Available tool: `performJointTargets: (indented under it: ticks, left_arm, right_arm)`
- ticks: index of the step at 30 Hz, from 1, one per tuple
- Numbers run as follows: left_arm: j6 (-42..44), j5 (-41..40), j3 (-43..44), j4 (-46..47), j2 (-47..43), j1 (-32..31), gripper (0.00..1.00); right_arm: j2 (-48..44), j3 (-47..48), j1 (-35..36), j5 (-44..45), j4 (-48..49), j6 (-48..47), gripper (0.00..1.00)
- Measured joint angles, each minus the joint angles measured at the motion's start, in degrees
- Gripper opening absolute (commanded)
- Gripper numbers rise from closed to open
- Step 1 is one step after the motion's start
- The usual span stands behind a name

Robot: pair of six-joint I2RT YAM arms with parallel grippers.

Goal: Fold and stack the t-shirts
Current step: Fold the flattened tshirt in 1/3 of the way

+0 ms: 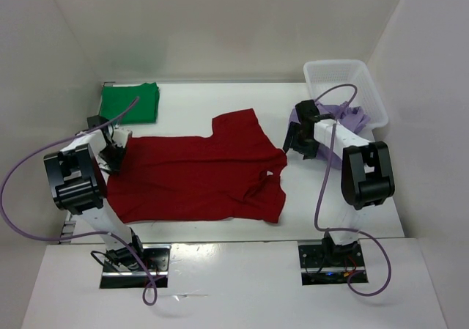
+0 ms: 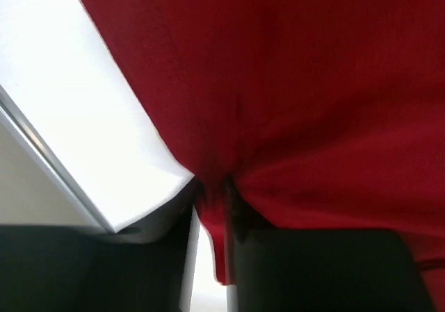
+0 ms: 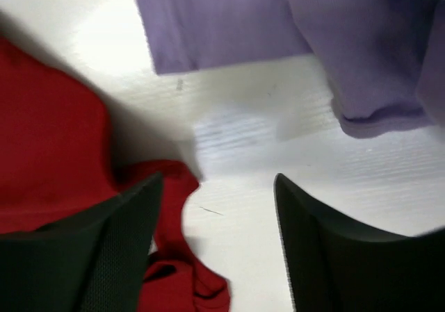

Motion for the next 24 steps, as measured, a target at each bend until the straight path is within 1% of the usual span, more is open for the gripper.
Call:
performJointTargets:
  ticks: [2, 3, 4, 7, 10, 13, 15, 18, 20, 24]
  left_arm:
    - [0.26, -0.26, 0.68, -1.75, 0.00, 0.39, 0.50]
    - [0.15, -0.02, 0.98, -2.58, -0.02, 0.57, 0.58]
    - [0.02, 0.20, 1.20, -3.28, -0.11, 0.66, 0.61]
    - [0.17, 0.92, 1.81, -5.03, -1.46, 0.90, 0.66]
    - [0.39, 1.29, 3.65, -7.08, -3.52, 0.90, 0.66]
    - [2.45, 1.22, 3.87, -8.87, -7.30, 0.87, 0.68]
    - [5.16, 0.63, 2.10, -10.49, -11.37, 0.90, 0.69]
    - [9.51, -1.79, -2.91, -12.41, -16.70, 0.92, 0.69]
    - [11.39, -3.26, -6.71, -13.70, -17.77, 1.05, 0.69]
    - [13.25, -4.66, -11.80, -16.00, -16.92, 1.66, 0.70]
  right_arm:
    - [-0.66, 1.29, 0.37, 0.35, -0.15, -0.68, 0.77]
    - [-1.51, 1.49, 0.72, 0.74, -0.35, -0.87, 0.79]
    - [-3.08, 1.46, 1.27, 1.16, -0.85, -0.85, 0.79]
    - [-11.06, 0.59, 3.98, 1.55, -3.48, 1.16, 0.79]
    - [-22.12, -3.06, 8.52, 0.94, -6.12, 6.58, 0.78]
    - [-31.28, -9.31, 17.70, -0.44, -9.25, 15.28, 0.74]
    - [-34.49, -14.78, 25.53, -2.91, -10.64, 22.38, 0.74]
    - [-36.39, -22.10, 32.94, -6.58, -13.11, 31.67, 0.74]
    - [-38.60, -25.83, 35.10, -8.44, -15.08, 36.87, 0.74]
    - [-45.99, -29.88, 35.30, -9.46, -15.82, 43.58, 0.74]
